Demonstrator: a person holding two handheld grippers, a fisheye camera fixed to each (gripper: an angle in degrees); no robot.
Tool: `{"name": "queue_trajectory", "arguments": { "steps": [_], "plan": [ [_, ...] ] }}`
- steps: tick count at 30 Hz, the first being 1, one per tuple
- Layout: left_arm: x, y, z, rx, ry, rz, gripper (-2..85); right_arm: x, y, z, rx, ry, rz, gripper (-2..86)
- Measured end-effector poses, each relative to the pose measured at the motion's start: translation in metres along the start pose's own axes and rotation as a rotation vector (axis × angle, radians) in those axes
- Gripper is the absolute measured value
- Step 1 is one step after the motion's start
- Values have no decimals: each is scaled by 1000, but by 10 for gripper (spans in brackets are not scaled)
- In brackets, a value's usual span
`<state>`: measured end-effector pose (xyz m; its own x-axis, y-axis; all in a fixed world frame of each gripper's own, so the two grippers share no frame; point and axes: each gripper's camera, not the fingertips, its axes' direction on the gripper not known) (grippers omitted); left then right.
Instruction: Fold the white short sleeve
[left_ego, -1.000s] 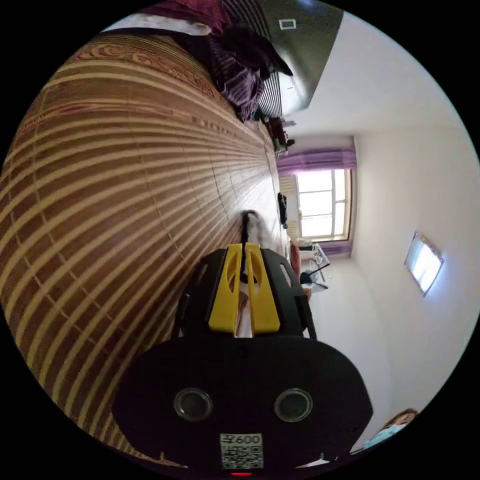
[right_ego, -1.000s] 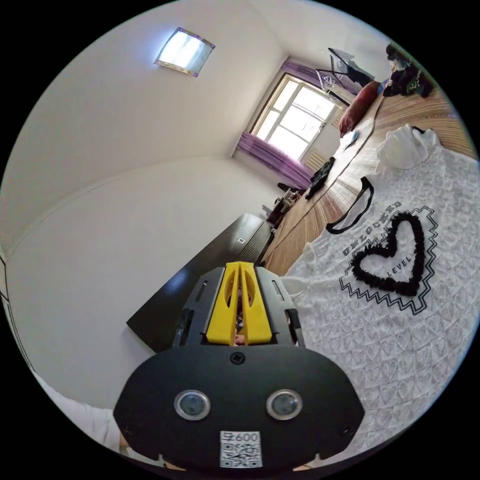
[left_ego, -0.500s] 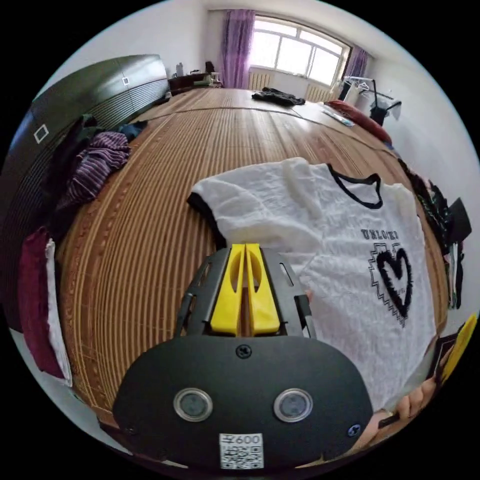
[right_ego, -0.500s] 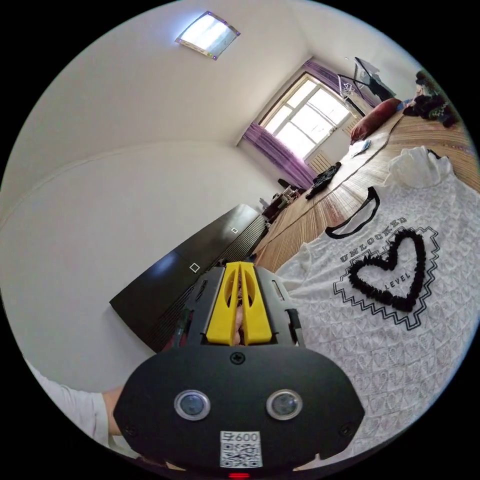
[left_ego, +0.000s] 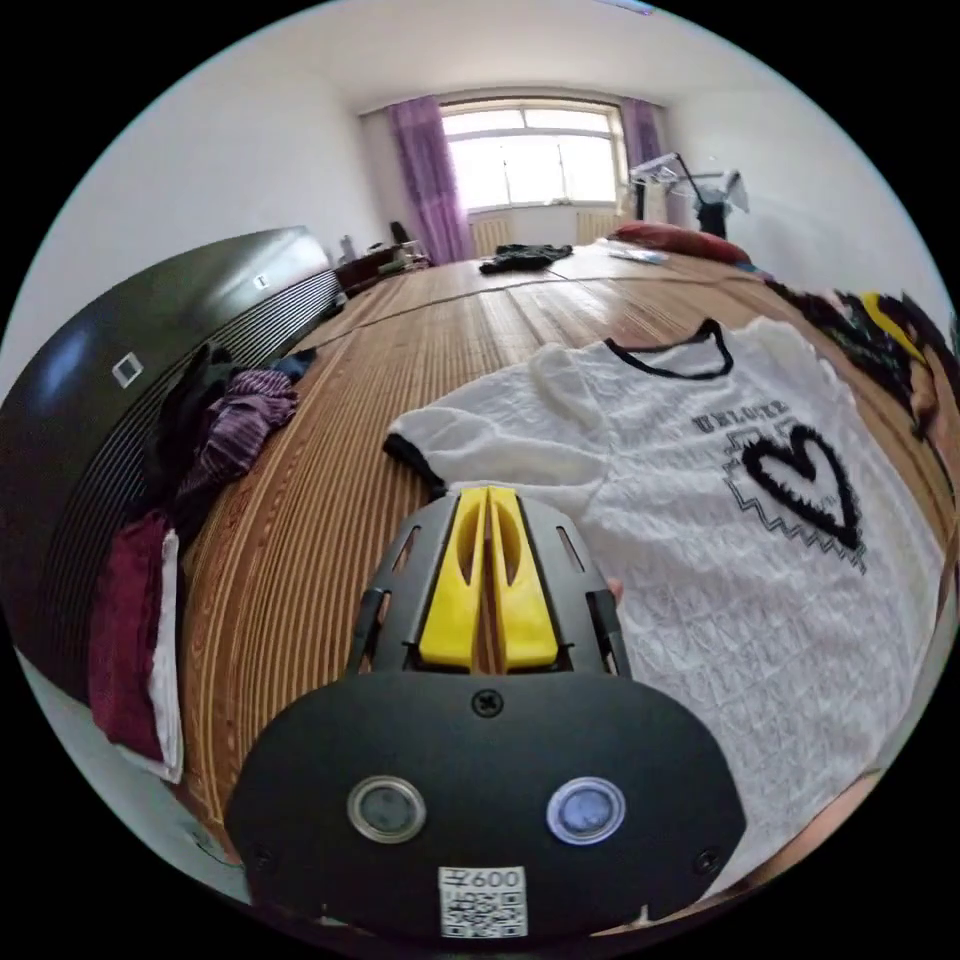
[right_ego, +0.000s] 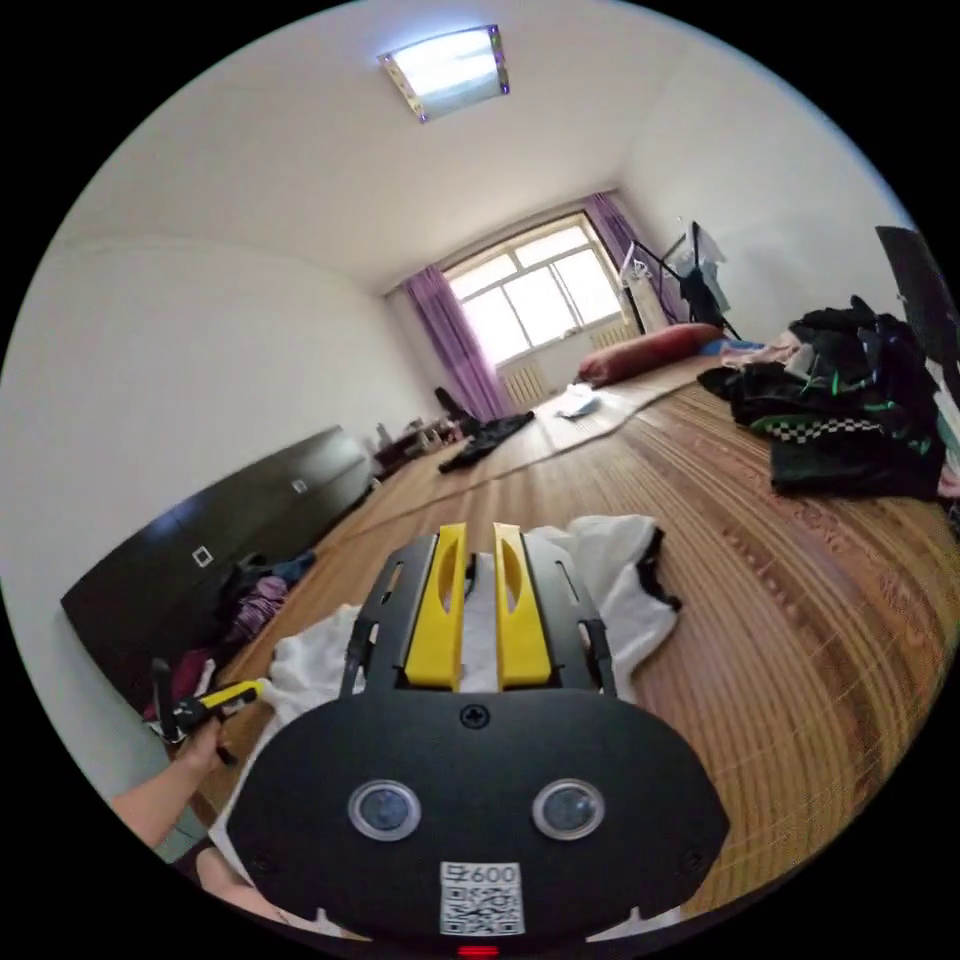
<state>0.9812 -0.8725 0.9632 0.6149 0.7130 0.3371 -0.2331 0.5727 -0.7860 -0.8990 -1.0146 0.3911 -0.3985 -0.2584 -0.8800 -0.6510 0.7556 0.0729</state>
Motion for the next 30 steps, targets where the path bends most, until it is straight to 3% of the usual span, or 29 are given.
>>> {"name": "queue_trajectory", "arguments": {
  "steps": [1, 3, 4, 8, 11, 12, 14, 17, 20, 22, 25, 26, 27, 28, 29, 30],
  "plan": [
    [11, -10, 21, -115, -4, 4, 4, 14, -19, 41, -157, -14, -49, -4],
    [14, -14, 26, -116, -3, -55, 6, 18, -33, 101, -395, -23, -131, -7],
    [11, -14, 29, -121, 31, -109, 7, 14, -37, 128, -458, 75, -165, -7],
    [-2, -6, 35, -106, 162, -218, 8, -21, -41, 169, -340, 239, -308, -8],
    [-5, -1, 38, -99, 213, -247, 8, -43, -4, 248, -632, 557, -556, -8],
    [-3, 0, 39, -100, 221, -251, 8, -59, 3, 253, -568, 699, -634, -8],
    [1, 2, 39, -98, 217, -250, 8, -71, 8, 277, -712, 828, -677, -8],
    [7, 4, 39, -100, 202, -244, 9, -100, -10, 270, -629, 835, -675, -8],
    [4, 9, 40, -98, 223, -256, 8, -108, -54, 229, -460, 731, -460, -8],
    [0, 13, 41, -95, 244, -269, 8, -103, -82, 192, -299, 634, -288, -8],
    [-3, 18, 41, -94, 252, -277, 9, -107, -76, 170, -120, 396, -264, -8],
    [-3, 19, 41, -94, 249, -276, 9, -108, -72, 177, -156, 345, -281, -8],
    [-3, 21, 40, -94, 242, -272, 9, -107, -62, 208, -353, 330, -321, -8],
    [-3, 23, 39, -94, 235, -268, 9, -97, -40, 253, -624, 453, -370, -8],
    [-3, 24, 39, -95, 232, -266, 9, -90, -22, 274, -758, 537, -414, -8],
    [-4, 26, 39, -95, 229, -264, 8, -103, -6, 265, -598, 561, -518, -8]
  ]
}}
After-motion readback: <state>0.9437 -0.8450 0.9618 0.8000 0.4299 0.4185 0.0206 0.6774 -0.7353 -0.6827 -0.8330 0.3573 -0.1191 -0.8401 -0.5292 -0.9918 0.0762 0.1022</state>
